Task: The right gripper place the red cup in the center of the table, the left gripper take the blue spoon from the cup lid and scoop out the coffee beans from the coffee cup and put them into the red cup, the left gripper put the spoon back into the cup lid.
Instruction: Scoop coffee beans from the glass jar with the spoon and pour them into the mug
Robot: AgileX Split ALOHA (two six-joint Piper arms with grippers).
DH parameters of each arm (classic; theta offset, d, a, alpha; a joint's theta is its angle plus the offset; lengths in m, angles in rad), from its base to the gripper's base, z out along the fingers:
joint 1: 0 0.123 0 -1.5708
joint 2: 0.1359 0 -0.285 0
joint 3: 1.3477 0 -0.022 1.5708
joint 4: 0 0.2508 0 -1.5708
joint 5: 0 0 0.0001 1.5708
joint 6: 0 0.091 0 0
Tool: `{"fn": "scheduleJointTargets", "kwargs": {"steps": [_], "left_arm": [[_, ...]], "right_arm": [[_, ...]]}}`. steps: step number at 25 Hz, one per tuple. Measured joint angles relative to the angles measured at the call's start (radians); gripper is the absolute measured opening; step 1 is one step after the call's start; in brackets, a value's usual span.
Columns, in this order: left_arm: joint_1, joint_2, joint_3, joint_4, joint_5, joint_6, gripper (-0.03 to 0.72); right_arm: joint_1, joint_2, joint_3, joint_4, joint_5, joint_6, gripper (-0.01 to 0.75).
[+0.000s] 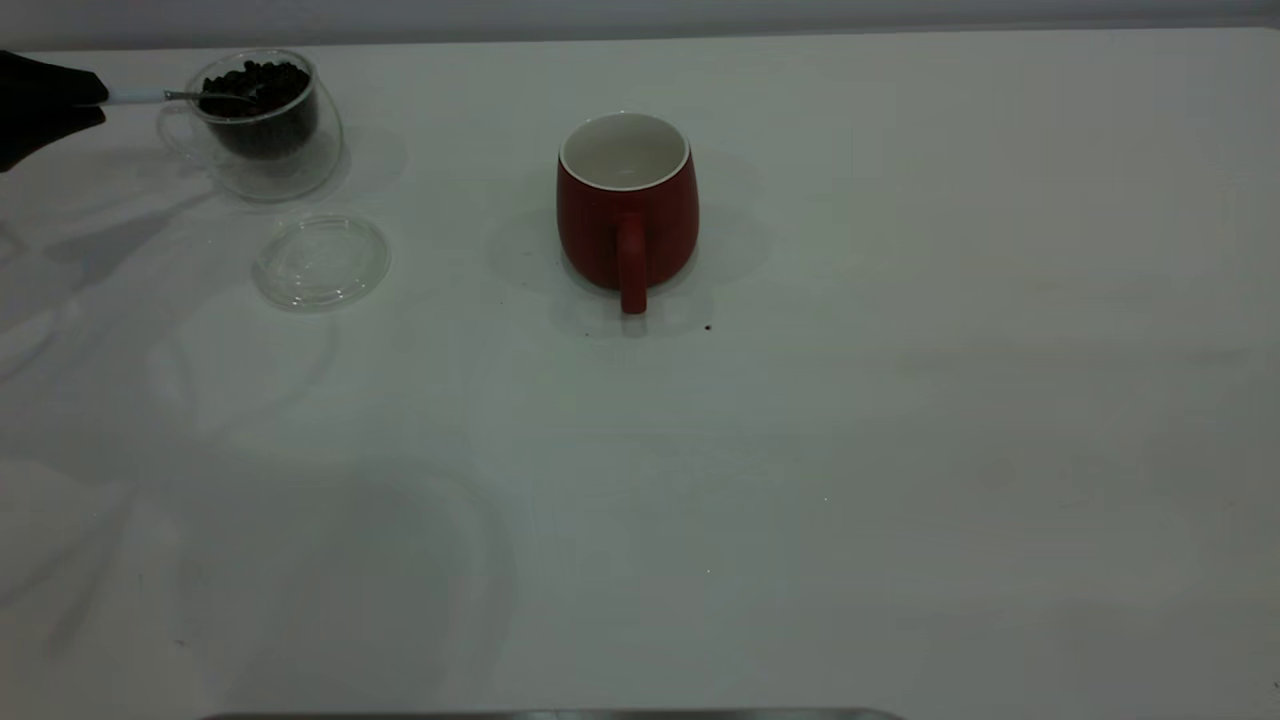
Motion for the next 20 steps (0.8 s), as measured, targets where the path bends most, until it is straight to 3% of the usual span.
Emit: {"fn": "scheduleJointTargets", "kwargs": {"steps": [20], "left_arm": [[0.055,0.000,0.000,0.052,0.173,-0.100,0.126]], "right_arm": [[0.000,0.000,0.000,0.000,0.000,0.000,0.438]]}}
